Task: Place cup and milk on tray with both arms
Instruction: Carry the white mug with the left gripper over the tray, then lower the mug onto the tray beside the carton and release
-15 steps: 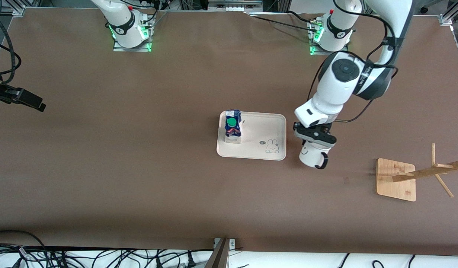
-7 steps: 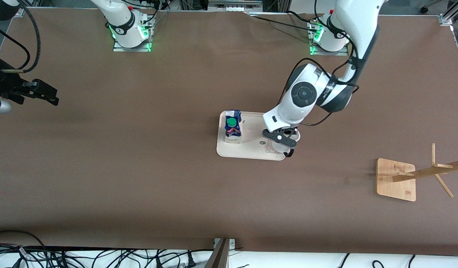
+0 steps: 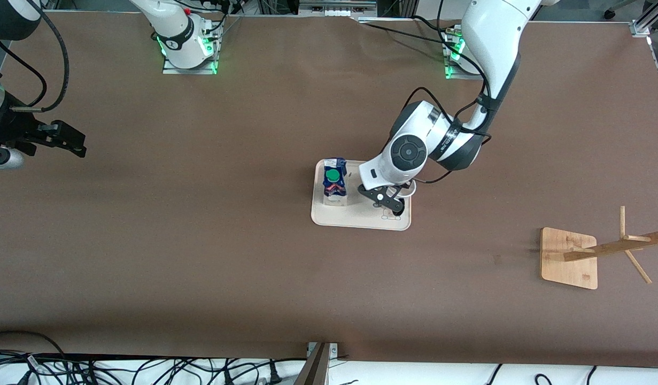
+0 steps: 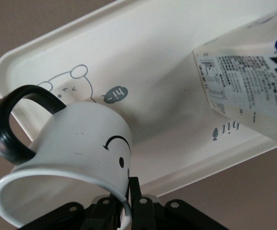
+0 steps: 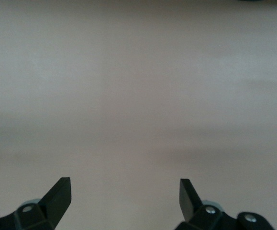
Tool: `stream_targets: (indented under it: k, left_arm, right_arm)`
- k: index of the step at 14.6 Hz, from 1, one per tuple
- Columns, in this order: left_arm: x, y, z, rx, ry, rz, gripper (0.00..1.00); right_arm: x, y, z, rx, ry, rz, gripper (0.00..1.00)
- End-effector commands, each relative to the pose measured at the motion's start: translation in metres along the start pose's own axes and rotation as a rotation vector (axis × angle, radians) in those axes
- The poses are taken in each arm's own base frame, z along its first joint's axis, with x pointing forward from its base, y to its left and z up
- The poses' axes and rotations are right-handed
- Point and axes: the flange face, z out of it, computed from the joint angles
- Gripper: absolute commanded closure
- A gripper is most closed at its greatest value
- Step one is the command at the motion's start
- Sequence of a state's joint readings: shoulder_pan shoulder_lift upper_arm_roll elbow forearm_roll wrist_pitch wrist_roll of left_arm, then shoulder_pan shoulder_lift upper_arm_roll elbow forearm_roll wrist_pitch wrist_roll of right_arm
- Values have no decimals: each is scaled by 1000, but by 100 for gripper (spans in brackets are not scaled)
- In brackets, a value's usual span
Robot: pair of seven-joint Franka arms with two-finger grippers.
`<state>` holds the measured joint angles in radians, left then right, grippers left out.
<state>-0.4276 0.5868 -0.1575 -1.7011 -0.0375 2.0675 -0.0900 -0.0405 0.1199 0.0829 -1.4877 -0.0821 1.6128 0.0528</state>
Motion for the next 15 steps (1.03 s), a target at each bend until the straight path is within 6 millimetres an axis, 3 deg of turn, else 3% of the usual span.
stream_targets:
  k: [1, 5, 11, 13, 14, 15]
  left_arm:
    - [6, 3, -1, -18, -50, 30, 100]
    - [8, 12, -4, -55, -92, 23, 100]
    - [11, 10, 7, -58, -100, 16, 100]
    - [13, 9, 5, -58, -89, 22, 62]
    - [14, 9, 3, -56, -79, 30, 29]
    - [15, 8, 3, -57, -75, 59, 11]
  right_arm:
    - [-10, 11, 0, -16, -7, -7, 0]
    - [-10, 14, -3, -17, -9, 3, 0]
    - [-29, 16, 1, -20, 21, 10, 0]
    - [-28, 16, 1, -19, 19, 8, 0]
    - [-28, 16, 1, -19, 15, 8, 0]
    - [-28, 16, 1, -21, 13, 8, 0]
